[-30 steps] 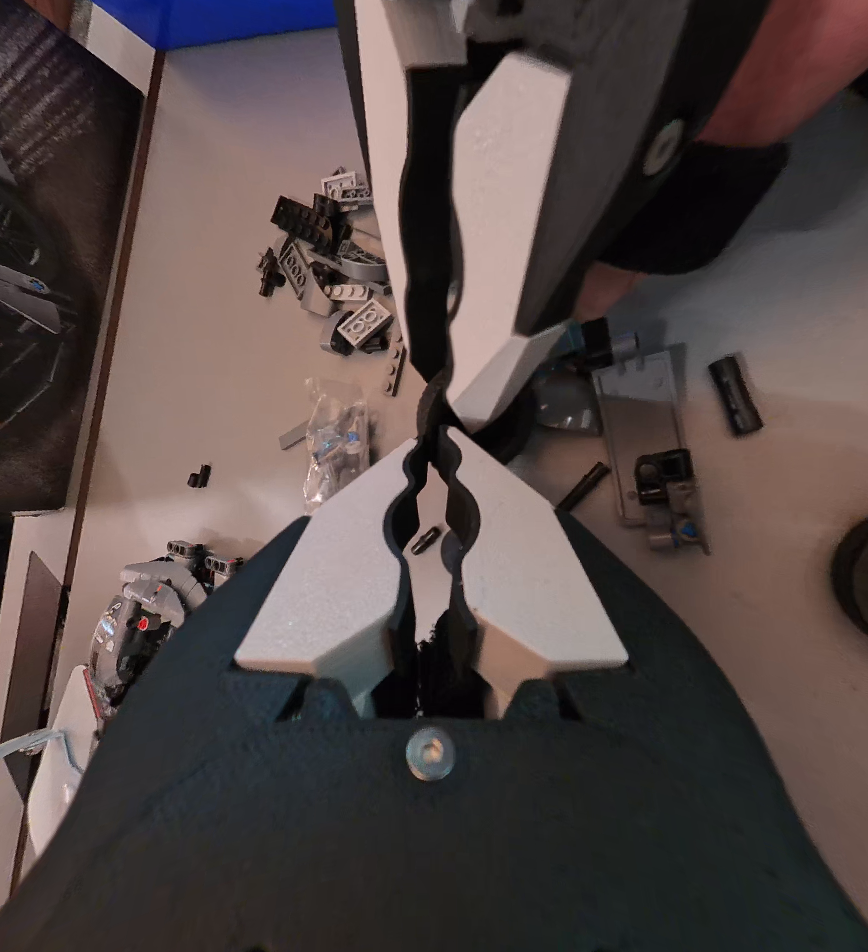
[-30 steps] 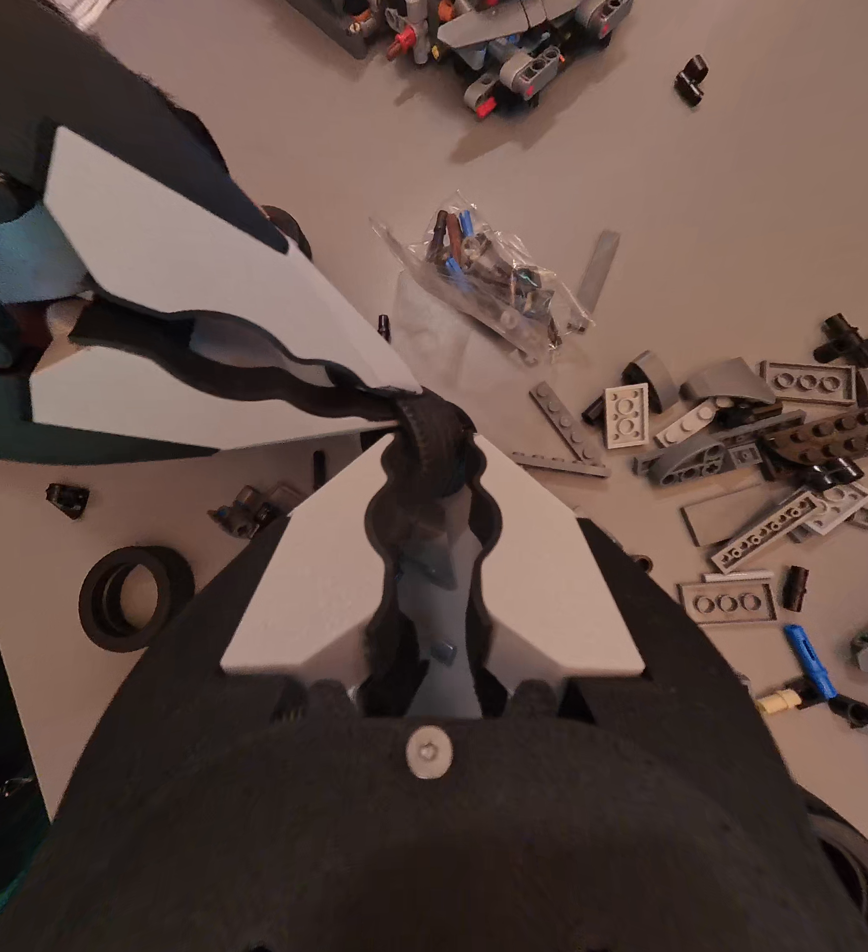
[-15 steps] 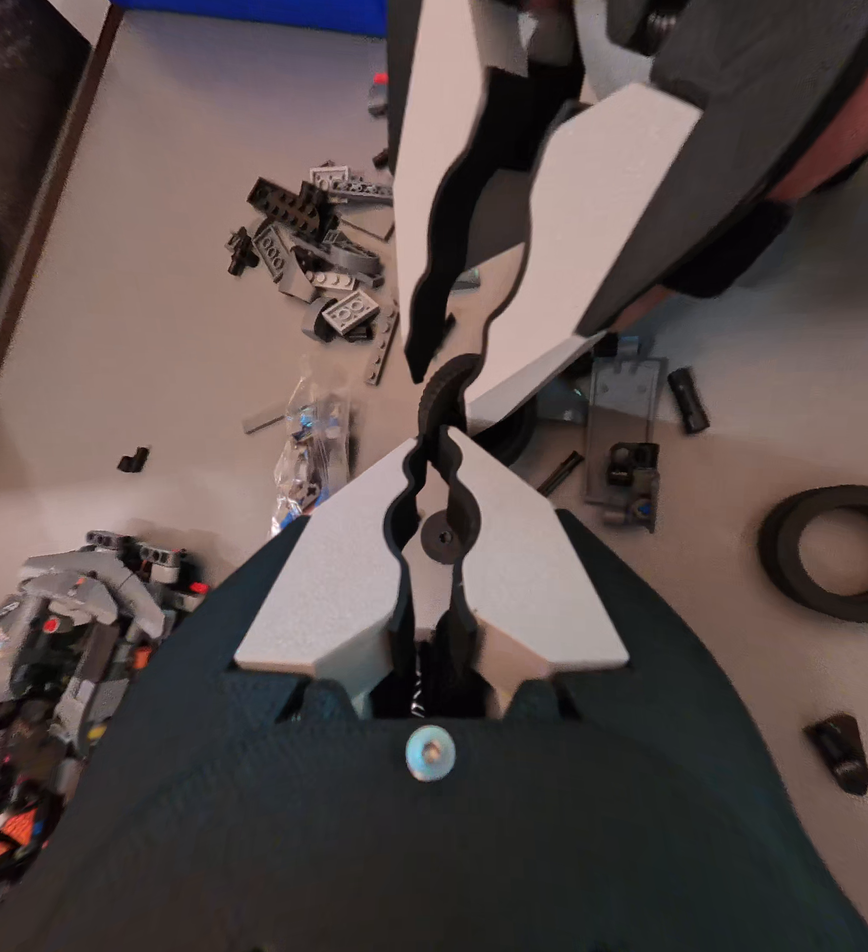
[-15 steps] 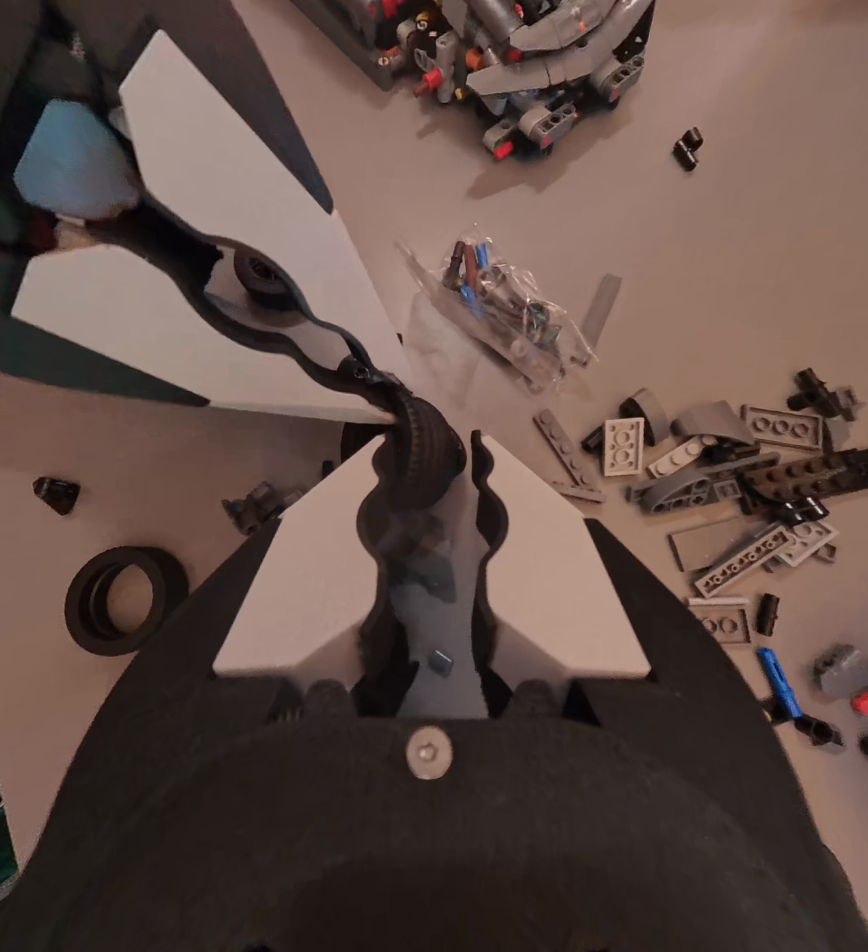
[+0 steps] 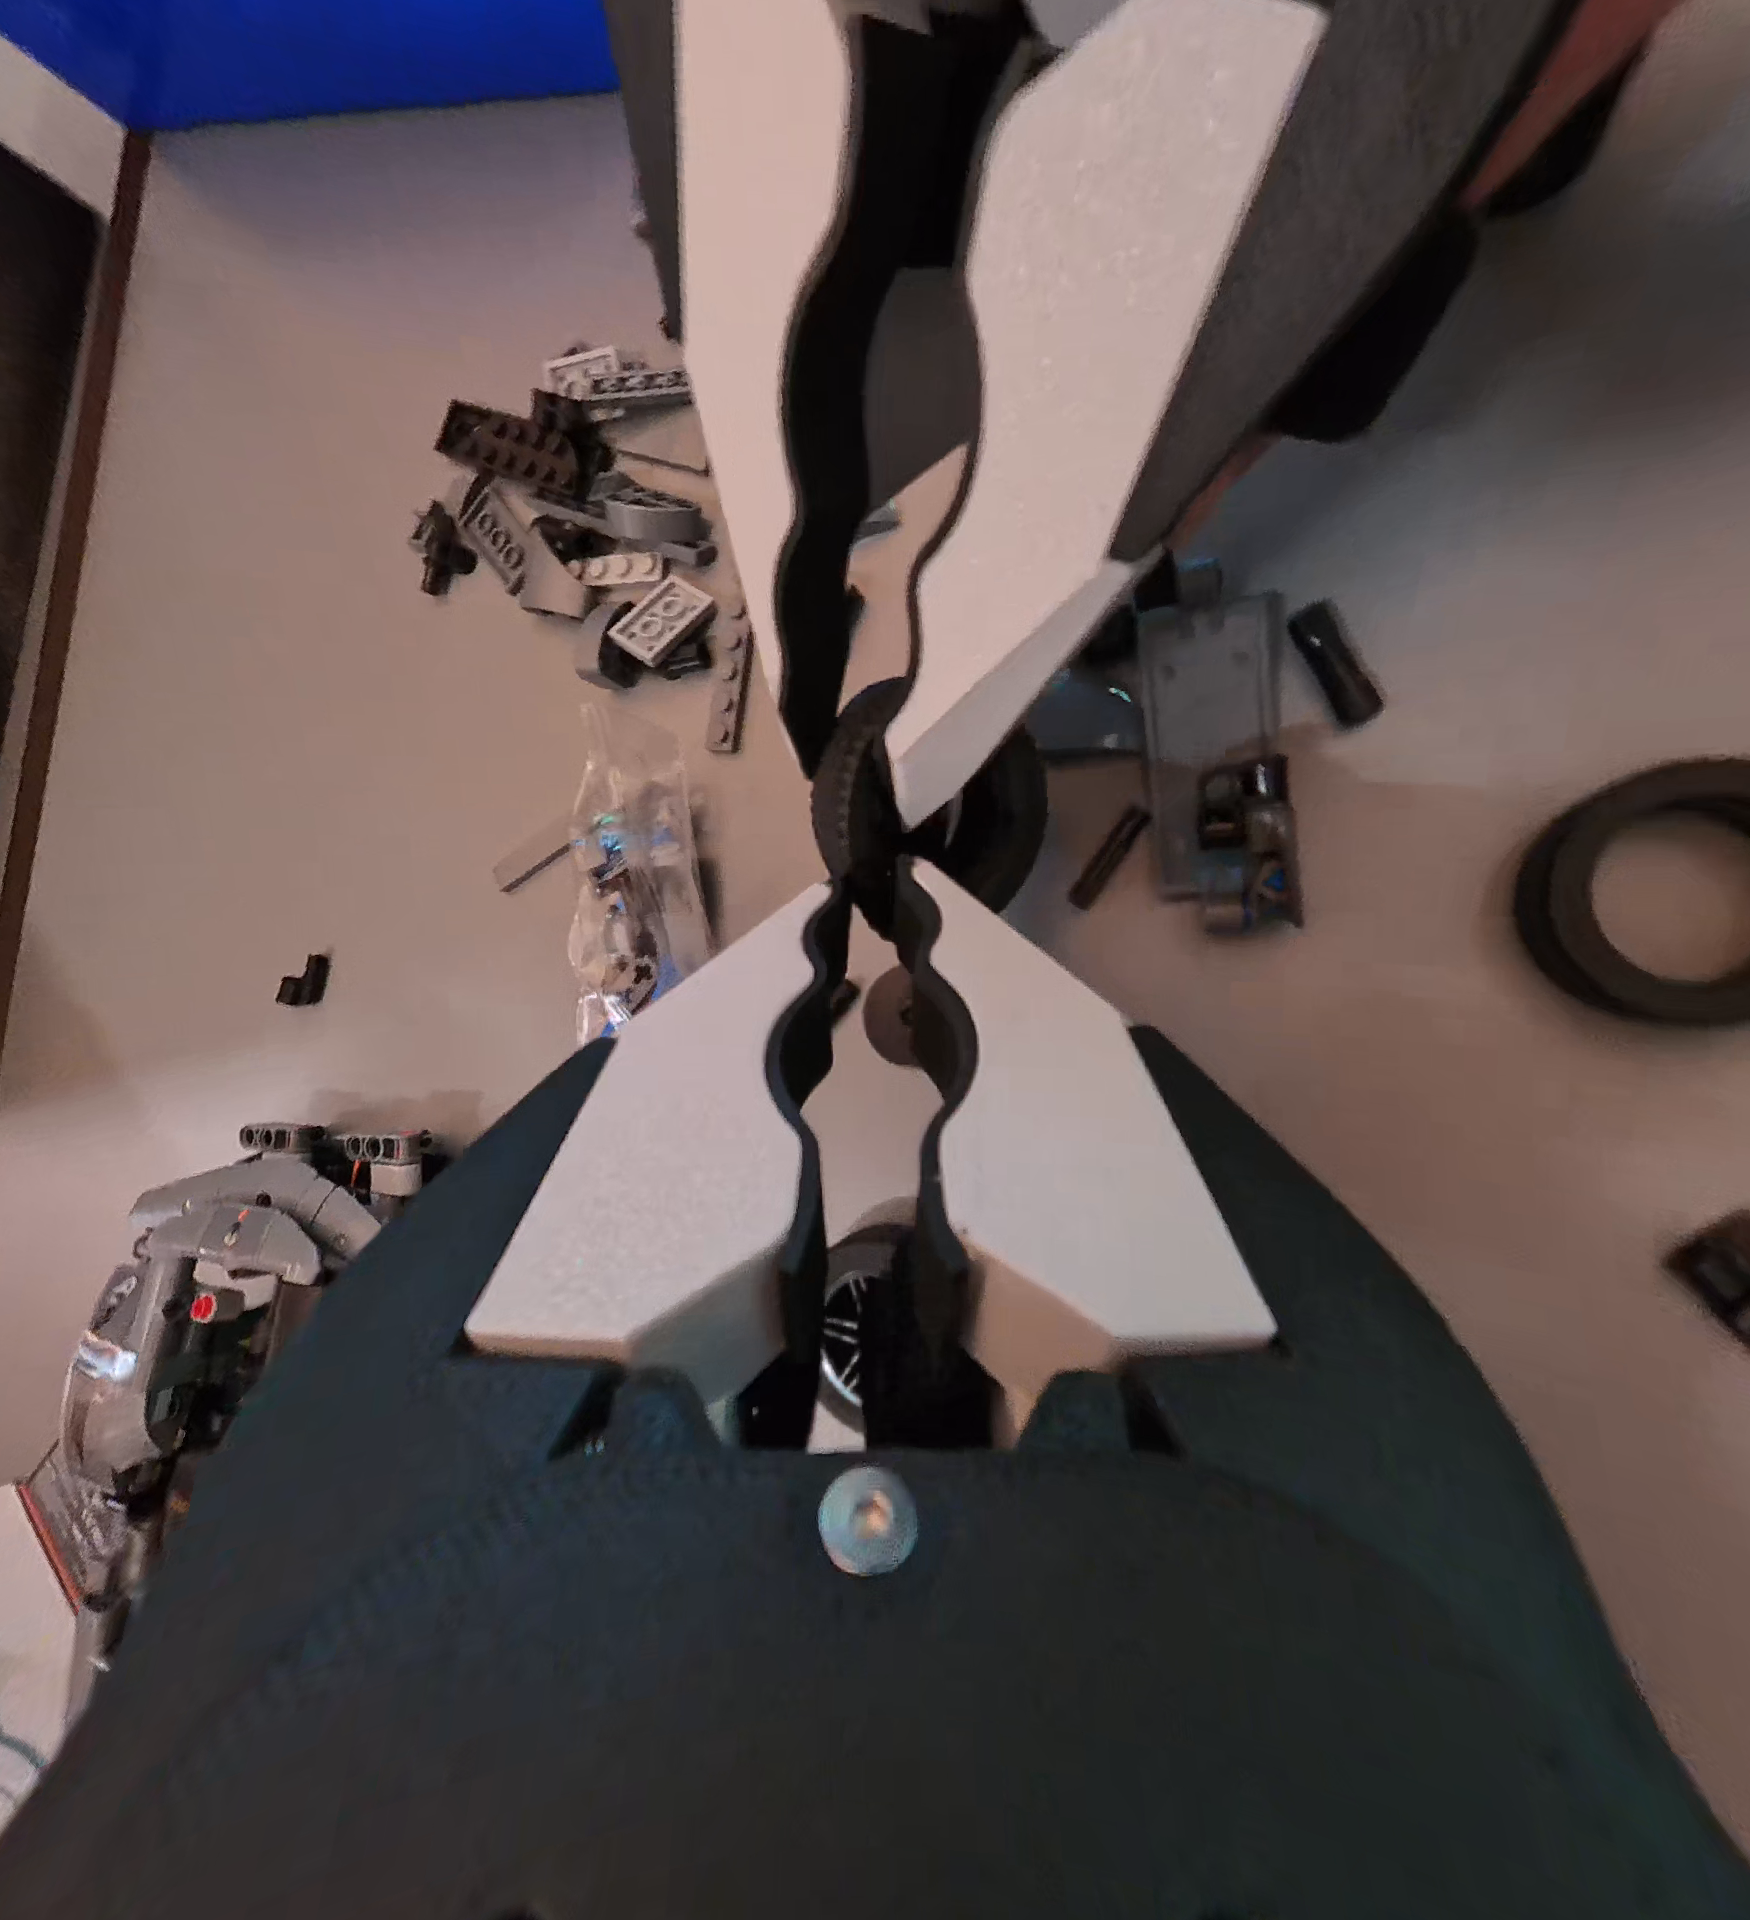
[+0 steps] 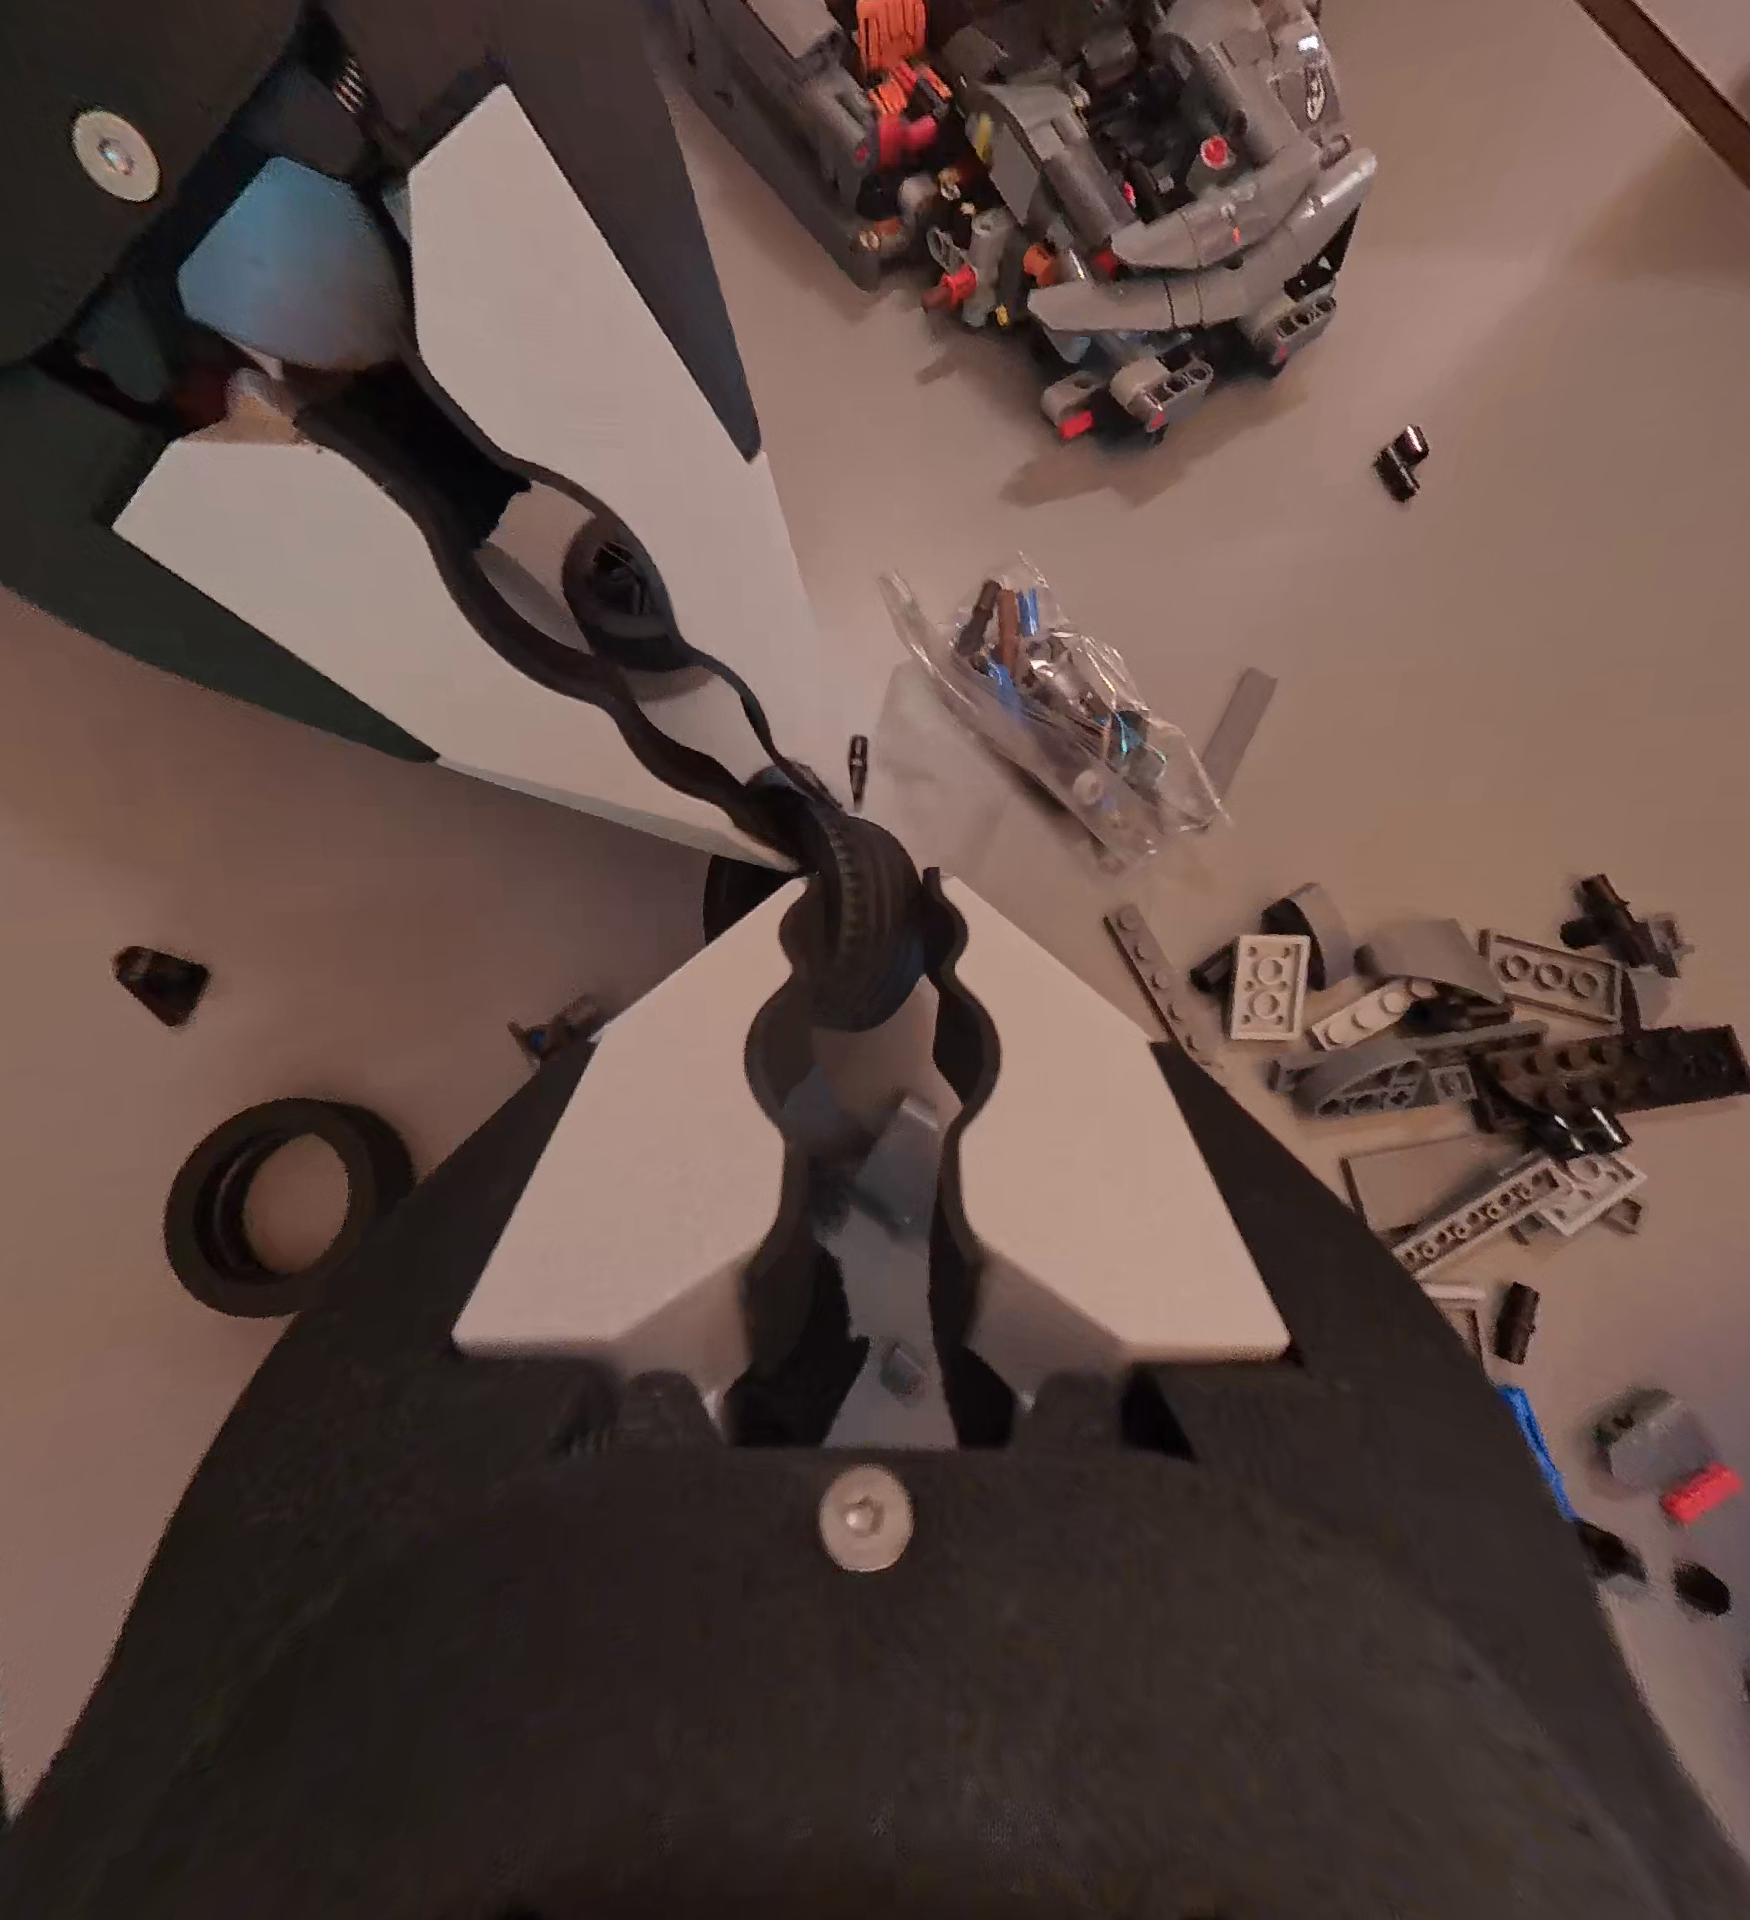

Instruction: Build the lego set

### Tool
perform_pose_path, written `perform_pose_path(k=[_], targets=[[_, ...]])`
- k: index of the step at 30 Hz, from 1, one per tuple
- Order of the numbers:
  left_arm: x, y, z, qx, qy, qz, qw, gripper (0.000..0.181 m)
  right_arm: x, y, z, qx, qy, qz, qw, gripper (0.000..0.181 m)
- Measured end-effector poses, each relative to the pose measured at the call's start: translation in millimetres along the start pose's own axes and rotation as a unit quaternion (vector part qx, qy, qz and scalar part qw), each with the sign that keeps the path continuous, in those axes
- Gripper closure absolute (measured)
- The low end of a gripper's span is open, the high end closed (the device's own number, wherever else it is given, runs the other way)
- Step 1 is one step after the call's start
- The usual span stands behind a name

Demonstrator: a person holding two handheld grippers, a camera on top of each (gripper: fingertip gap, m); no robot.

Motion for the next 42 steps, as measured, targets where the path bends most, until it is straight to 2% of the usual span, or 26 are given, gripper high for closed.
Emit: perform_pose_path(k=[6,12,15,16,19,24,27,33,36,39,42], targets=[[-4,5,34,0.085,-0.063,-0.014,0.994,0.164,-6,15,11,0.097,0.075,-0.044,0.991,0.166],[-16,6,52,0.161,-0.090,0.017,0.983,0.152,1,15,16,0.138,0.100,-0.091,0.981,0.168],[-23,12,70,0.241,-0.167,0.096,0.951,0.151,4,16,18,0.149,0.093,-0.090,0.980,0.175],[-28,10,73,0.244,-0.168,0.112,0.948,0.151,3,19,19,0.162,0.101,-0.091,0.977,0.175],[-33,0,73,0.228,-0.151,0.106,0.956,0.150,4,19,19,0.174,0.111,-0.107,0.973,0.175],[-23,-17,41,0.137,-0.143,0.078,0.977,0.147,2,15,13,0.151,0.113,-0.101,0.977,0.176],[-25,-20,37,0.126,-0.133,0.087,0.979,0.149,0,16,14,0.148,0.109,-0.093,0.978,0.176],[-27,-29,63,0.102,-0.108,0.081,0.986,0.148,-1,16,15,0.139,0.107,-0.087,0.981,0.176],[-22,-48,80,0.075,-0.079,0.071,0.992,0.148,-3,19,20,0.141,0.105,-0.082,0.981,0.175],[-12,-72,96,0.059,-0.076,0.074,0.993,0.147,-5,19,22,0.123,0.097,-0.082,0.984,0.175],[2,-96,104,0.039,-0.084,0.062,0.994,0.146,-17,21,13,0.097,0.123,-0.081,0.984,0.175]])
Point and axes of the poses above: each gripper's, where its closed fingertips meet, z back along the fingers, y out of its top, x = y × z across the jaws, the point moved 5 cm from there along z, back along the fingers, and after that the axes turned 9 degrees about z, right-handed, at the moved point
